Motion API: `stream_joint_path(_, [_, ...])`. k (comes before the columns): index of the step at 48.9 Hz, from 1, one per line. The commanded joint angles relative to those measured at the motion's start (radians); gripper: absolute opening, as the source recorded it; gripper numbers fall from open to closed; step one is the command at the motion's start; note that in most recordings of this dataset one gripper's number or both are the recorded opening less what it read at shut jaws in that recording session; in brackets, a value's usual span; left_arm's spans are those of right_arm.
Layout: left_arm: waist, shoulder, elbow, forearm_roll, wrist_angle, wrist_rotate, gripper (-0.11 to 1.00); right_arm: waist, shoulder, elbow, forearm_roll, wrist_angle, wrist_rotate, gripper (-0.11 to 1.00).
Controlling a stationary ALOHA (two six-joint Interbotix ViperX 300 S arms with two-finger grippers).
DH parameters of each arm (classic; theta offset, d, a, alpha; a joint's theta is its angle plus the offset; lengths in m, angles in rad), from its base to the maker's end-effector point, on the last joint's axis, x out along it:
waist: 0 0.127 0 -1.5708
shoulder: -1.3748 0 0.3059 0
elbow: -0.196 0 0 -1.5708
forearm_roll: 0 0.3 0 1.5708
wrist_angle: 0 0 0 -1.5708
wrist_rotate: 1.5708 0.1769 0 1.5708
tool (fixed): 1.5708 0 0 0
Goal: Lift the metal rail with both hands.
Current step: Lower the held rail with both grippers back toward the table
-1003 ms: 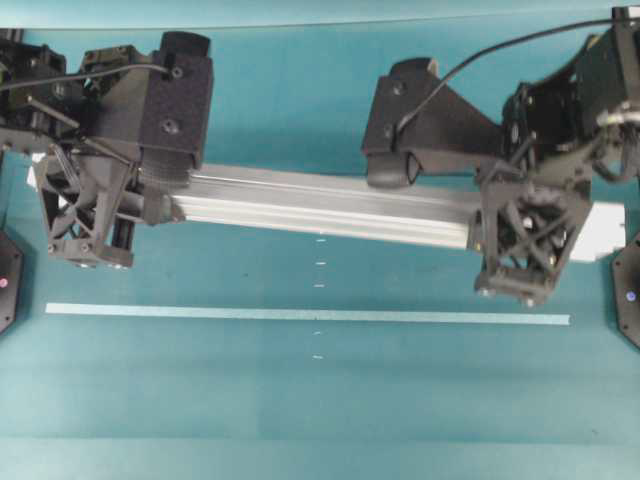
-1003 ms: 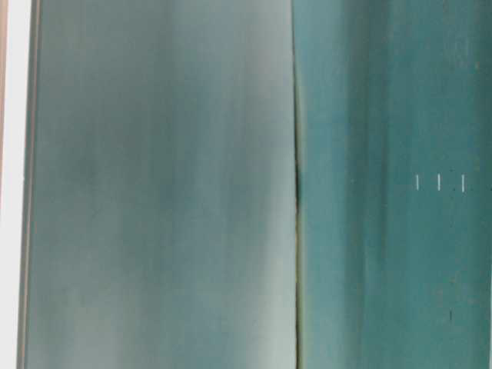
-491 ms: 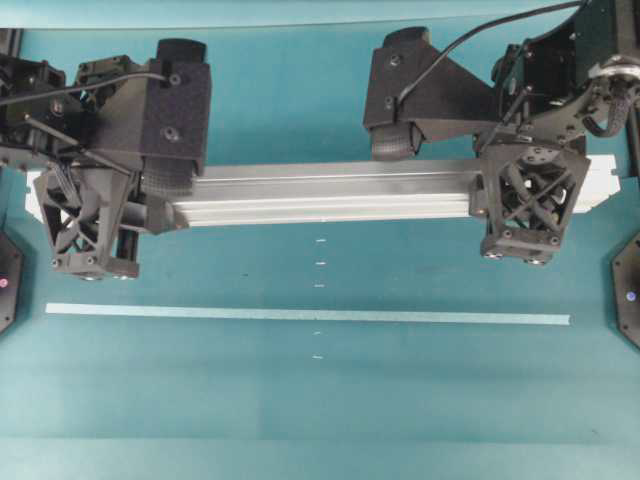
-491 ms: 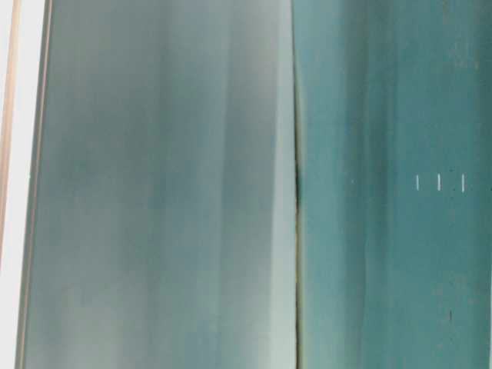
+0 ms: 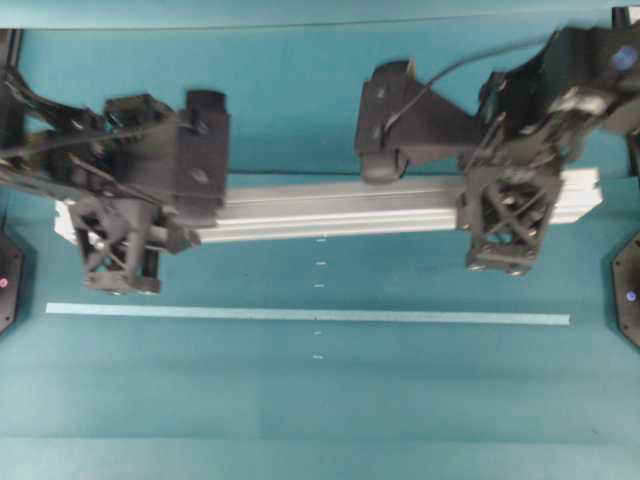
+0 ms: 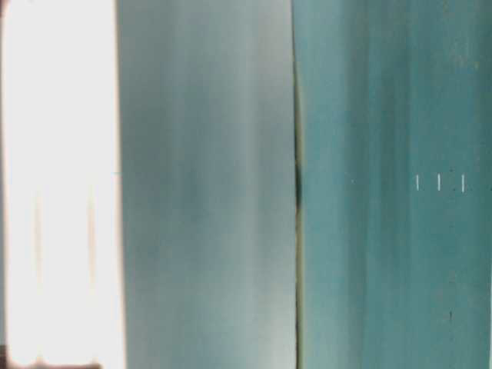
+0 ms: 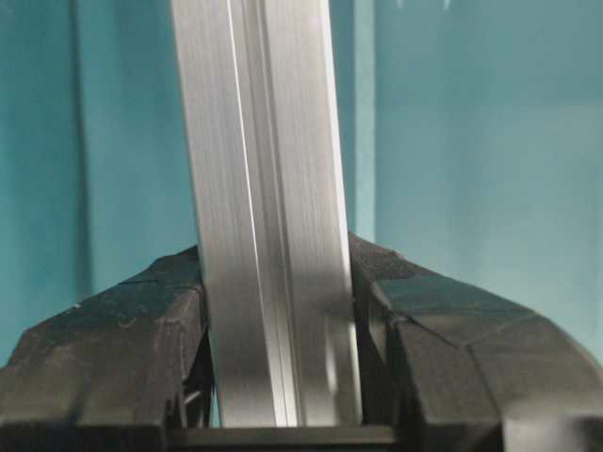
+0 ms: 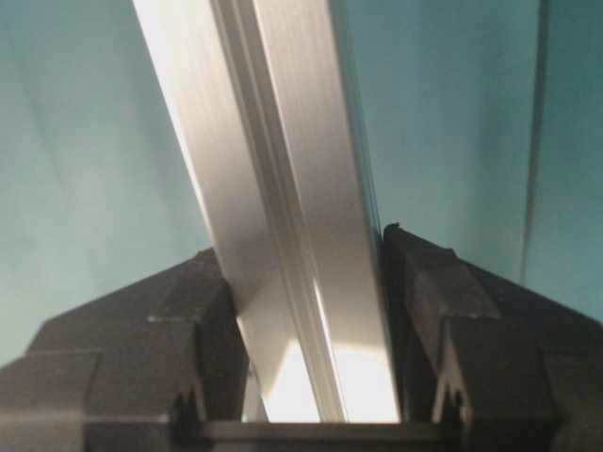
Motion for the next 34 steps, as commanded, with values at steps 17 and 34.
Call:
stream_joint_path(17, [-0.009, 0.114, 0.153, -0.003, -0.215, 0.009, 0.33, 0.023, 0.023, 0.252, 0.008, -0.262, 0.012, 0.41])
stream_joint_path(34, [-0.005, 0.152, 0.204, -0.003, -0.256, 0.005, 0.33, 0.052, 0.060, 0.348, 0.008, -0.431, 0.012, 0.41])
